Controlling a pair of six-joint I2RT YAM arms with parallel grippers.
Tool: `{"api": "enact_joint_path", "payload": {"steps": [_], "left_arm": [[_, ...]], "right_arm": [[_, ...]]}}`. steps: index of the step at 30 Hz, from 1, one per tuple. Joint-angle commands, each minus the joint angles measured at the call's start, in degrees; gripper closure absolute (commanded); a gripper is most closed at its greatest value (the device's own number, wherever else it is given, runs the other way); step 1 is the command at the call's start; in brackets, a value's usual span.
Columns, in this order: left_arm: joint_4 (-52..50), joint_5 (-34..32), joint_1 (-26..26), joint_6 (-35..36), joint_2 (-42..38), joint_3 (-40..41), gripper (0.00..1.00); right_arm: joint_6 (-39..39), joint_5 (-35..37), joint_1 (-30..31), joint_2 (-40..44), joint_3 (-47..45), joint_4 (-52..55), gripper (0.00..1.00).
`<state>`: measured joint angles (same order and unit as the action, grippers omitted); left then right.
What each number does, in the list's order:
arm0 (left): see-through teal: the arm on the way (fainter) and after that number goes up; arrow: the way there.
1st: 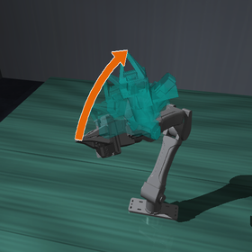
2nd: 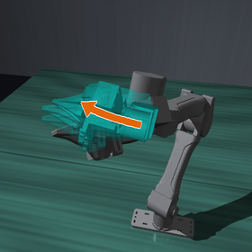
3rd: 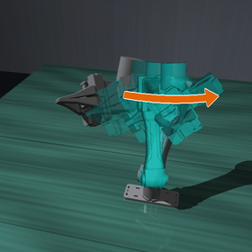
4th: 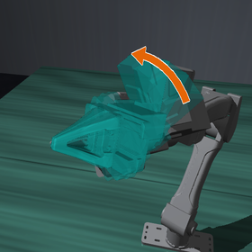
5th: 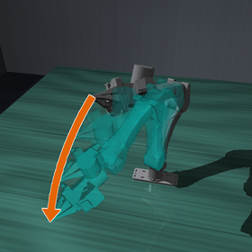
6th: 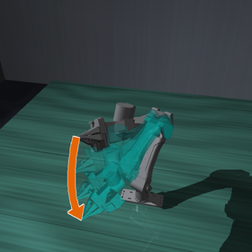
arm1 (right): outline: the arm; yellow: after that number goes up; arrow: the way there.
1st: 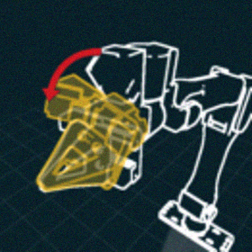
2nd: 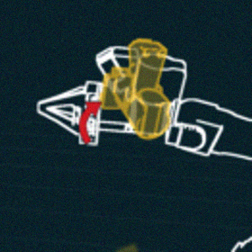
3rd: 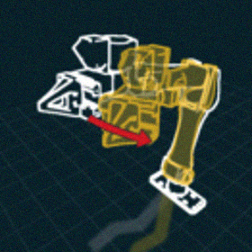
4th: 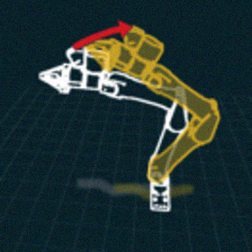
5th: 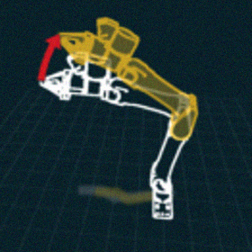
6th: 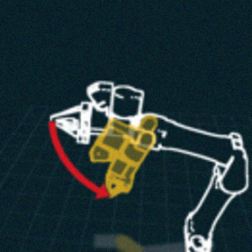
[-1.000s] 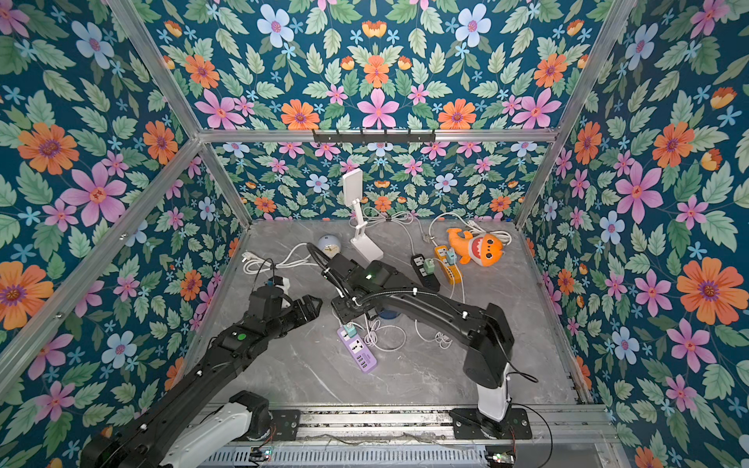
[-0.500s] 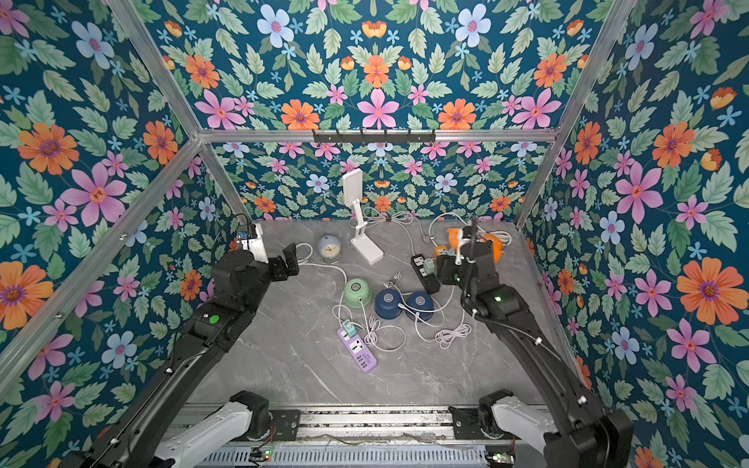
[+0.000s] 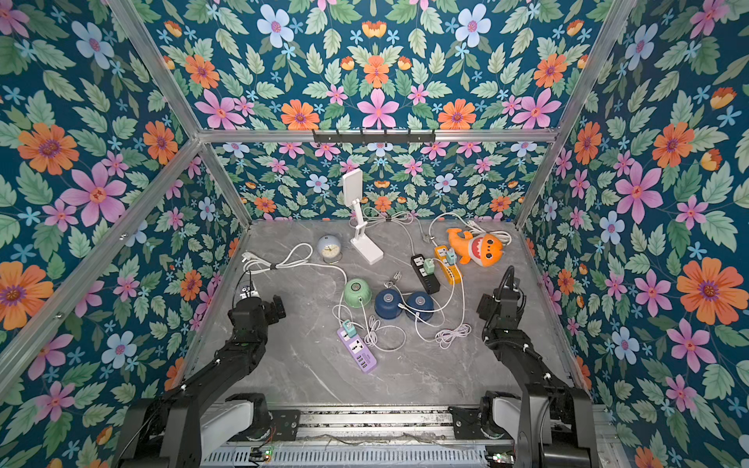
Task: Charge the cordless meat grinders
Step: Reset both arms
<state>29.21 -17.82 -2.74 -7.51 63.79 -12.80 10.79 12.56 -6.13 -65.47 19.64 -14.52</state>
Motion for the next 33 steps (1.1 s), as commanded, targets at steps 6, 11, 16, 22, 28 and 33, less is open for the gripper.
{"api": "enact_joint_path", "payload": {"steps": [6, 11, 16, 22, 28, 33], "left_arm": [[37.8, 7.7, 0.6, 3.3, 10.5, 5.6, 0.01], [40.1, 13.0, 0.6, 8.3, 18.6, 1.2, 0.0], [57.4, 11.8, 0.6, 8.2, 29.2, 4.5, 0.0], [38.5, 14.2, 2.1, 7.2, 27.9, -4.5, 0.0], [39.2, 14.8, 2.4, 7.0, 28.2, -4.4, 0.0], [39.3, 14.7, 2.4, 7.1, 28.2, -4.3, 0.0]], "right_arm": [[-2.7, -3.2, -0.3, -5.9, 1.3, -16.9, 0.16], [-0.4, -10.6, -0.4, -3.4, -5.9, -30.2, 0.12], [-1.8, -9.8, 0.8, -15.9, -8.8, -48.7, 0.1], [-4.3, -5.2, 4.1, -17.8, -3.4, -40.0, 0.01], [-4.6, -5.3, 4.2, -17.2, -3.5, -39.4, 0.01], [-5.0, -5.6, 4.2, -17.4, -3.4, -39.5, 0.01]]}}
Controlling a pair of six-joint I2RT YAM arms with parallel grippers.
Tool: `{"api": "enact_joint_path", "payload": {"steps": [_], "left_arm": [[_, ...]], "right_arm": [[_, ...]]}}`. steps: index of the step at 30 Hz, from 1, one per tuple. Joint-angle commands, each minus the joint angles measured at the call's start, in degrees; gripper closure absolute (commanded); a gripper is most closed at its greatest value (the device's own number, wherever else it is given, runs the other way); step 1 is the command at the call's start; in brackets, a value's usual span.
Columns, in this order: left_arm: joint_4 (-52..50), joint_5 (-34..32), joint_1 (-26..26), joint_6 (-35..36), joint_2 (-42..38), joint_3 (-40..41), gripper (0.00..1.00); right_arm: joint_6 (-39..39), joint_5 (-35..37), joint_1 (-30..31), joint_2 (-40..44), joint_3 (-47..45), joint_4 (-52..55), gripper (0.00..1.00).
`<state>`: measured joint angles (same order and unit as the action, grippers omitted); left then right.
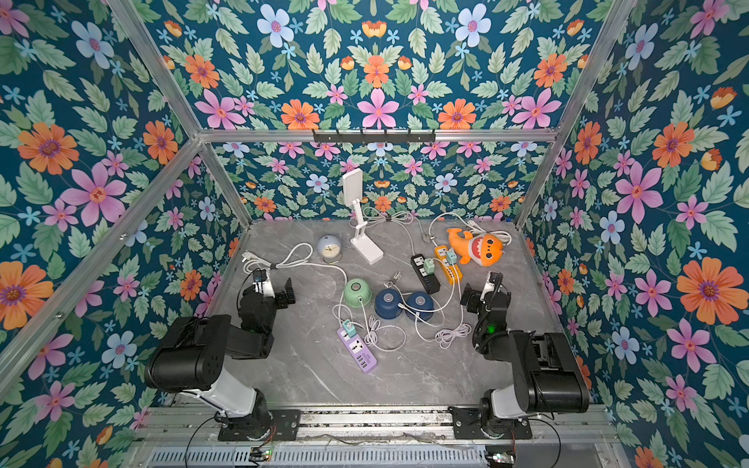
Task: Charge the cordless meat grinders
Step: Reset both arms
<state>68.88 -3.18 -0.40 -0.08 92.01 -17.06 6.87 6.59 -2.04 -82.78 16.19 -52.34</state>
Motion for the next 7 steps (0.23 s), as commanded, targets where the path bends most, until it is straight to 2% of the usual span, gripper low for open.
{"api": "enact_joint_path", "payload": {"steps": [1, 4, 7], "left_arm": [[-0.4, 0.1, 0.1, -0.4, -0.1, -0.1, 0.0], [-0.5, -0.1, 0.0, -0.4, 0.1, -0.1, 0.0], [-0.5, -0.2, 0.0, -0.3, 0.0, -0.1, 0.0]], "right_arm": [[-1.2, 0.5, 0.2, -0.5, 0.0, -2.9, 0.01], [-3.1, -5.0, 0.7, -0.4, 1.9, 1.3, 0.01], [-3.0, -5.6, 0.3, -0.5, 1.8, 1.0, 0.01]]}}
